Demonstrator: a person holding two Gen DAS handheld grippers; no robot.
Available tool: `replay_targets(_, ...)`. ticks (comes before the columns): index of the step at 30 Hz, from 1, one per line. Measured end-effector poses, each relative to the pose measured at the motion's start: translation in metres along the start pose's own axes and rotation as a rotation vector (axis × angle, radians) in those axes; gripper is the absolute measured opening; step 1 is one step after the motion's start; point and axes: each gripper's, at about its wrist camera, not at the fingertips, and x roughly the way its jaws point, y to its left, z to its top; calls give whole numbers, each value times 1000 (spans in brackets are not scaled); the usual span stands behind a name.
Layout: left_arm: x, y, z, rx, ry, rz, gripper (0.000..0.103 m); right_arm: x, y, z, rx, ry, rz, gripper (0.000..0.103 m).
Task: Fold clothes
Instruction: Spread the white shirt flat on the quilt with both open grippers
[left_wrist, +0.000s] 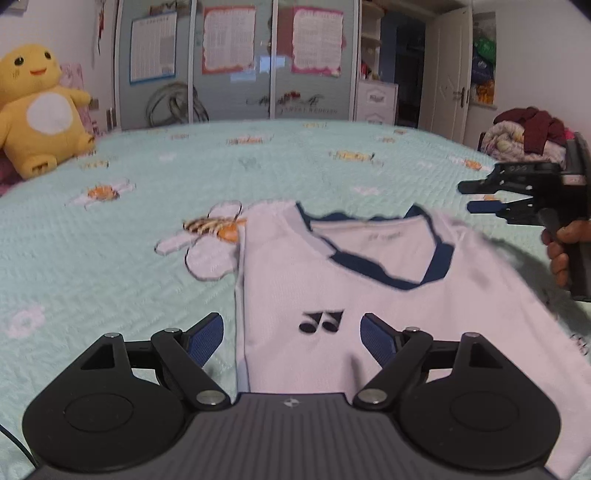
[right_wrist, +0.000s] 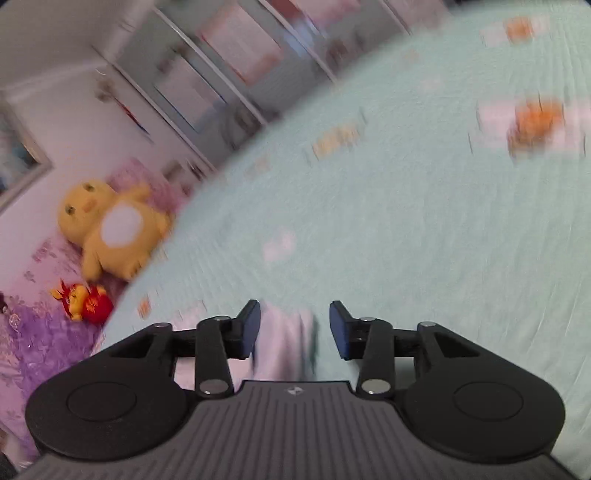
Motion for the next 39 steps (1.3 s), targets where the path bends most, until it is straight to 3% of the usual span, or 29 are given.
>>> replay_targets(6,8,-6,9,-16,14,-54,85,50,21,4,-197,150,-35,41)
replay_targets(7,11,-5,12,-23,9,-59,85,53,24,1,-221,159,-39,29)
replay_targets(8,15,-4,14,-29,3,-63,85,56,27,-1,-246,168,-44,10)
replay_targets(12,34,-2,16,-47,42,-53,85,44,29,-9,-269,103,-80,8)
replay_targets(15,22,5,12,-90,41,-49,85,46,24,-16,-274,104,-116,9)
replay_targets(17,12,10,10,-122,37,-47,85,41,22,-16,-231,89,-115,13)
replay_targets(21,-22,28,-3,-172,54,-47,85,-8,17,-14,-56,35,-58,17)
replay_targets(27,-65,64,-35,-417,122,-189,83,-110,4,-74,204,204,119,19)
replay_targets(29,-75,71,-44,-471,124,-224,83,-138,3,-100,265,243,134,32)
replay_targets(30,-79,73,-47,-494,126,-242,83,-150,3,-112,286,254,136,32)
replay_targets(34,-85,82,-57,-593,126,-294,82,-176,7,-145,322,275,145,32)
replay_targets(39,-84,86,-66,-699,158,-318,81,-184,8,-160,381,292,137,32)
